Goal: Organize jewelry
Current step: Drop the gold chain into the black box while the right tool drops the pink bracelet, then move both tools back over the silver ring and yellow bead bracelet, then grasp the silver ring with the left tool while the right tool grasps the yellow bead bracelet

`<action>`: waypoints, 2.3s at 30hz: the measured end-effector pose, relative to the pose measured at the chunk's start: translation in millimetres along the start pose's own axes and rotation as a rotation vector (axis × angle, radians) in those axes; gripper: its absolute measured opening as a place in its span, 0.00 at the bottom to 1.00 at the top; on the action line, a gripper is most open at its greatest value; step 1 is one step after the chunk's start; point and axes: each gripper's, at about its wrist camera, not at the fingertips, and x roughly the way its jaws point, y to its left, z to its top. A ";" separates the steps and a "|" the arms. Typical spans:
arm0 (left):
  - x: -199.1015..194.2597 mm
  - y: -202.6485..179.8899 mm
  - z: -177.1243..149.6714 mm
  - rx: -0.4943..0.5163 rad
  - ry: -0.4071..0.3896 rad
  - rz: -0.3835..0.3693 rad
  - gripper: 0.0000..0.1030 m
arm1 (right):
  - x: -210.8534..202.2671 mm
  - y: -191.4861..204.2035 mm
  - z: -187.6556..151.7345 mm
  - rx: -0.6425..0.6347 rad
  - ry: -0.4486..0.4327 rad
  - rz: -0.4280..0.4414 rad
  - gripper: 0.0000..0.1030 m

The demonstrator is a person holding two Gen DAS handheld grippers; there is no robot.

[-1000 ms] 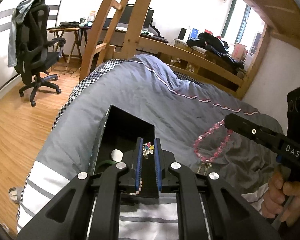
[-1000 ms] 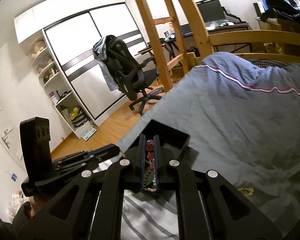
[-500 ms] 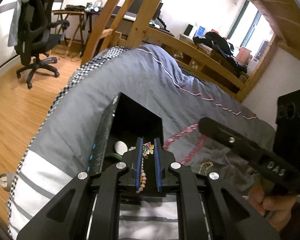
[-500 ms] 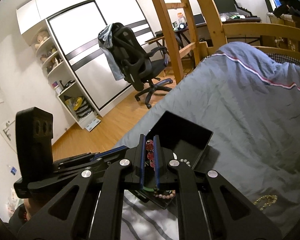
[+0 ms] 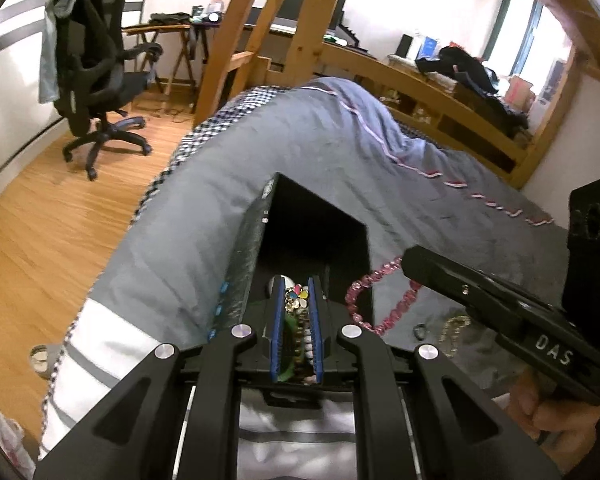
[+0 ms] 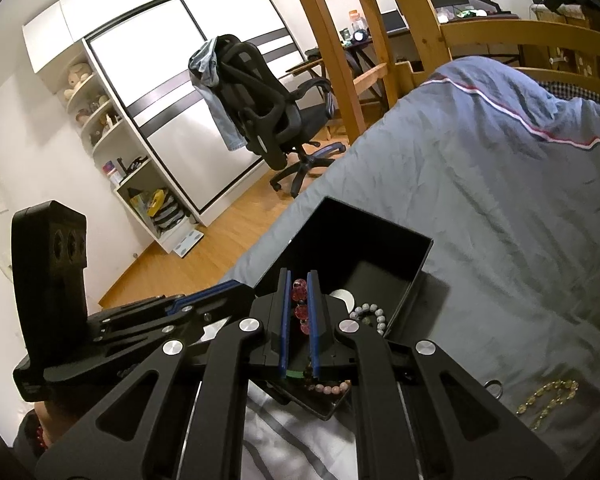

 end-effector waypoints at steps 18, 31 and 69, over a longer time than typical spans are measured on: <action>-25.0 -52.9 -6.0 0.155 -0.115 0.010 0.93 | -109.9 -59.4 14.1 0.066 -0.131 -0.301 0.96; 38.0 -135.9 -26.9 0.197 -0.028 -0.054 0.90 | -148.0 -115.4 -56.6 -0.017 -0.055 -0.392 0.96; 137.2 -168.3 -66.8 0.366 0.239 -0.041 0.29 | -70.0 -193.3 -87.6 0.118 -0.025 -0.294 0.08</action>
